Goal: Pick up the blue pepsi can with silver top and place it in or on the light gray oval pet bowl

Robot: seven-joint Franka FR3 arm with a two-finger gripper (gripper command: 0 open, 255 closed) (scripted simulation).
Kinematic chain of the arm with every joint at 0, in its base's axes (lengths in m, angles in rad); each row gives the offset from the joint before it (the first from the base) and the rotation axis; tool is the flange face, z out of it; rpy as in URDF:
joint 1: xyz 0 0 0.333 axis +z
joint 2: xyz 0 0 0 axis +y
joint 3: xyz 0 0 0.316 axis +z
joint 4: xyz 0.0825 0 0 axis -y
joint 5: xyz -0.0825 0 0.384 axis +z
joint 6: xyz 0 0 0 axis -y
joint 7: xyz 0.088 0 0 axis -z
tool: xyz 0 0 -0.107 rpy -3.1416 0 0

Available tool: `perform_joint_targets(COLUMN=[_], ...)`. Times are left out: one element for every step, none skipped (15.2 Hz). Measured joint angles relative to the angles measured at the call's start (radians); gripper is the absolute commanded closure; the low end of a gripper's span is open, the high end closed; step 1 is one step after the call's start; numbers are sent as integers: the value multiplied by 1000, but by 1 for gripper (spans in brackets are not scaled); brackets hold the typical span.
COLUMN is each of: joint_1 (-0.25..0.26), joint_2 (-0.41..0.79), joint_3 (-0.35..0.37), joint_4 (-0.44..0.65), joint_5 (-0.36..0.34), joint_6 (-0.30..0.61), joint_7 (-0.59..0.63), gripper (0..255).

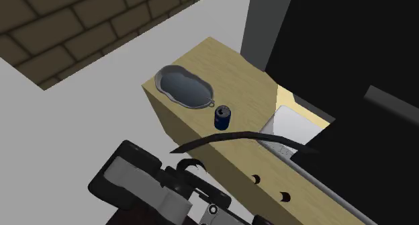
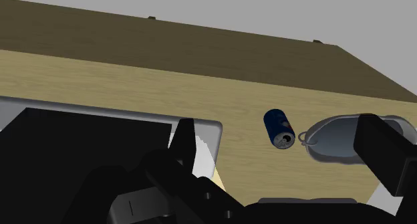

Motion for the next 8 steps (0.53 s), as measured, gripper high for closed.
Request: perform_joint_targets(joint_1=[0, 2, 4, 6, 8, 10, 12, 16], joint_2=[0, 5, 13, 27, 44, 60, 77, 99], joint_3=[0, 7, 17, 30, 39, 50, 63, 79], joint_4=[0, -10, -26, -40, -47, -63, -84, -98], joint_5=[0, 3, 6, 10, 11, 13, 16, 21], joint_6=[0, 15, 41, 71, 97, 130, 170, 208], joint_7=[0, 7, 16, 28, 36, 46, 58, 73], gripper=[0, 0, 0, 0, 0, 0, 0, 0])
